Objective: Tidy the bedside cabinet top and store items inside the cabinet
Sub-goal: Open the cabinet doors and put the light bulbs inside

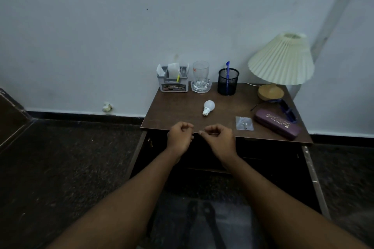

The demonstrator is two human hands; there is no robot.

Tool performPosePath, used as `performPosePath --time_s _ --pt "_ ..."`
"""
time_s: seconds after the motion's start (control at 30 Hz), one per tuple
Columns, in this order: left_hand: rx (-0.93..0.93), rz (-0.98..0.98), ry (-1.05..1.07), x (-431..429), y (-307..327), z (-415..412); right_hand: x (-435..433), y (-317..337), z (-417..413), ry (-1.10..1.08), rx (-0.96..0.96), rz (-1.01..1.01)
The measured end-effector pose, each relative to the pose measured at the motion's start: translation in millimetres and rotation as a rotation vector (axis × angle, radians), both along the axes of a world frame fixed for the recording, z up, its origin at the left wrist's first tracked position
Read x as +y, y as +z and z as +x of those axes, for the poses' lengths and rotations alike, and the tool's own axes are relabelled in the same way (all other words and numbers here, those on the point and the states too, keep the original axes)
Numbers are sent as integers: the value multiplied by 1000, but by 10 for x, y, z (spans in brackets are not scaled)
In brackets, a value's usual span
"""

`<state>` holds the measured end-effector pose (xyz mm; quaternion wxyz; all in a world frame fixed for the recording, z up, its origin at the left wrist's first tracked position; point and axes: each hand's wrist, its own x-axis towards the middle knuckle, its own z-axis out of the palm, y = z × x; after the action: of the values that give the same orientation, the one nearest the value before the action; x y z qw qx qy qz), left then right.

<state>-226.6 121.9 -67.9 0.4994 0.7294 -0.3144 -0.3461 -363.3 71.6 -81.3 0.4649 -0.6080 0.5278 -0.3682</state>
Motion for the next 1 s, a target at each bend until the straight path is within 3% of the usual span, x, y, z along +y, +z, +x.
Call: performPosePath --time_s 0.4,1.0 --pt "-48 -71 -12 -846 49 -31 -478 113 -36 -214 11 -25" --pt "-158 -60 -184 -1367 -37 -46 -849 -23 183 -173 136 -26"
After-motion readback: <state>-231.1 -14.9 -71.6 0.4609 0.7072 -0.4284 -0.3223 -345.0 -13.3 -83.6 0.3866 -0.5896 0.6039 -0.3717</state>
